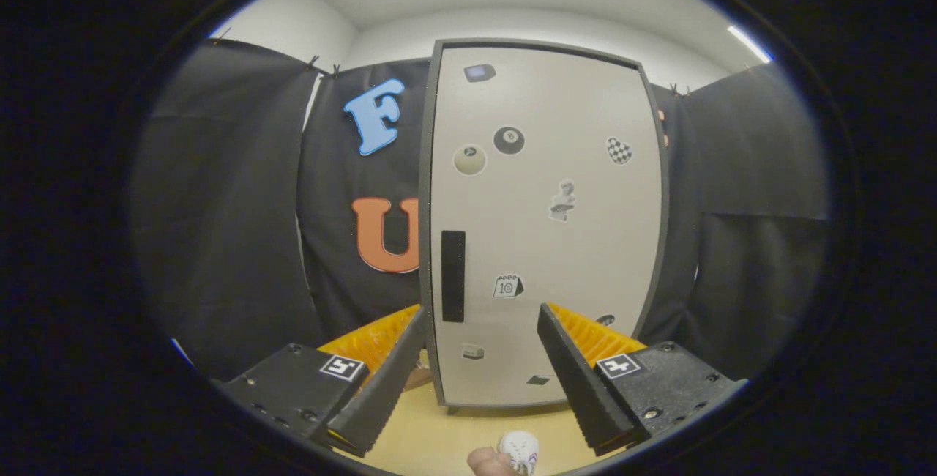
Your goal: Open the shoe cabinet door, grab the shoes and put them into the shoe cabinet, then close the shoe cabinet door.
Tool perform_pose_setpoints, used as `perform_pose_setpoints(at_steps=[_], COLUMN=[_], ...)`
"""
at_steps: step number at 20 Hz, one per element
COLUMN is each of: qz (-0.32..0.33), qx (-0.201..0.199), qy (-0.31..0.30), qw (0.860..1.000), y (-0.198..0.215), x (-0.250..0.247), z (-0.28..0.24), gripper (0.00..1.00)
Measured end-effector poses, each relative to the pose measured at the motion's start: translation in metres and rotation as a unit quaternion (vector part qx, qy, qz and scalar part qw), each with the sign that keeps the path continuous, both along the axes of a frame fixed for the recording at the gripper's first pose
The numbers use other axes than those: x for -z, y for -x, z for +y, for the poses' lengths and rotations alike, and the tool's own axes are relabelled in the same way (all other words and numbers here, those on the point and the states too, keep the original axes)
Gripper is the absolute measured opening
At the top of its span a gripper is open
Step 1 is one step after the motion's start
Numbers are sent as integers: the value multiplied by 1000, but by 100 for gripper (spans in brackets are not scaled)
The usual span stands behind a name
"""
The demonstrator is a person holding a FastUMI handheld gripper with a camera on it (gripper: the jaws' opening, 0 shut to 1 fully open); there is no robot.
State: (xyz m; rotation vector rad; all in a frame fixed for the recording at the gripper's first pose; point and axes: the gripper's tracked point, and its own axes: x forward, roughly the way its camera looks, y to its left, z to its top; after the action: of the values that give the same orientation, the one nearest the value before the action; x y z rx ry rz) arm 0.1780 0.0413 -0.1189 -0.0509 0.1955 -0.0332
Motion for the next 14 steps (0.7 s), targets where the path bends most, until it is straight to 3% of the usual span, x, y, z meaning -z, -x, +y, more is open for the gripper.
perform_pose_setpoints(at_steps=[3, 7, 12, 14], qz=[36, 21, 34, 33], qx=[-19, 2, -18, -18], qy=[-22, -13, -25, -29], qw=[999, 1000, 999, 999], y=[-52, -105, -138, -140], x=[23, 23, 31, 32], z=[18, 8, 11, 11], gripper=[100, 100, 100, 86])
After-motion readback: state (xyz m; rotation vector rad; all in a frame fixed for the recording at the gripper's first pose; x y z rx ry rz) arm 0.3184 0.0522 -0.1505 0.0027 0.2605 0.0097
